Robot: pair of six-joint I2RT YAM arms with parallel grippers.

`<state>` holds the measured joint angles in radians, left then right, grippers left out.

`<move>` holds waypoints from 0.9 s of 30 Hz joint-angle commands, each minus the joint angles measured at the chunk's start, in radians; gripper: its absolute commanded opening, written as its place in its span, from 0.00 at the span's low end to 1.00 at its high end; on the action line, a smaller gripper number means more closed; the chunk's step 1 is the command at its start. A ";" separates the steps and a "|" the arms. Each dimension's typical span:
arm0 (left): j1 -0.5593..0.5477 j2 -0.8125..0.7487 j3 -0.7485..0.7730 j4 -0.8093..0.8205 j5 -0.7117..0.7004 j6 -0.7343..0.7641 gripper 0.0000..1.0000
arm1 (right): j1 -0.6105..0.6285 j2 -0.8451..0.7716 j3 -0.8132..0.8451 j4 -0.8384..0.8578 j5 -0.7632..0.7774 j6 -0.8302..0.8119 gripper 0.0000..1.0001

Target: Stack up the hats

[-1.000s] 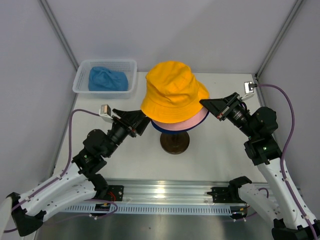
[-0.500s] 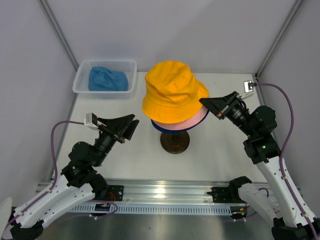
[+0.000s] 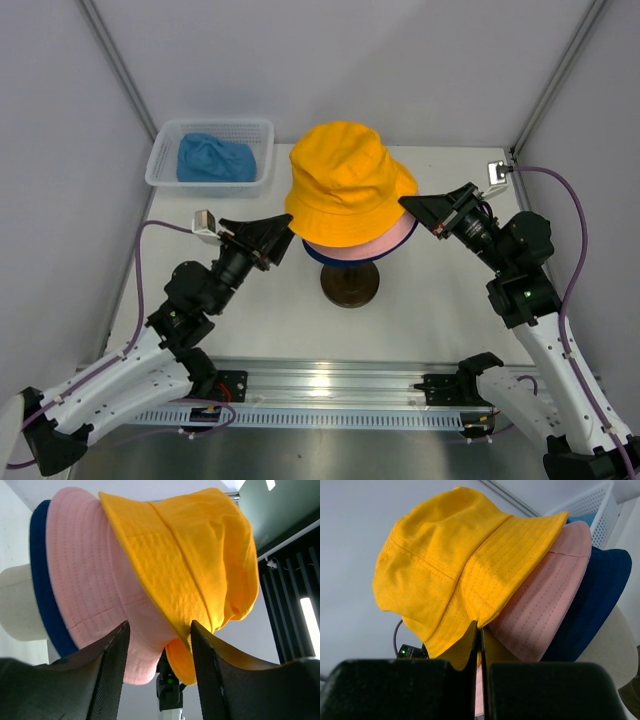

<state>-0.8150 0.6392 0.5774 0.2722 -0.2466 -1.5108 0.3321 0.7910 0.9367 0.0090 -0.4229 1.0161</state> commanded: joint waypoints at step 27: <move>0.034 -0.032 -0.025 -0.001 0.044 0.038 0.01 | 0.005 0.022 0.014 -0.043 0.056 -0.057 0.00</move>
<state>-0.7849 0.6533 0.5728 0.3401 -0.1654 -1.5074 0.3321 0.8021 0.9371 0.0181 -0.4026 1.0065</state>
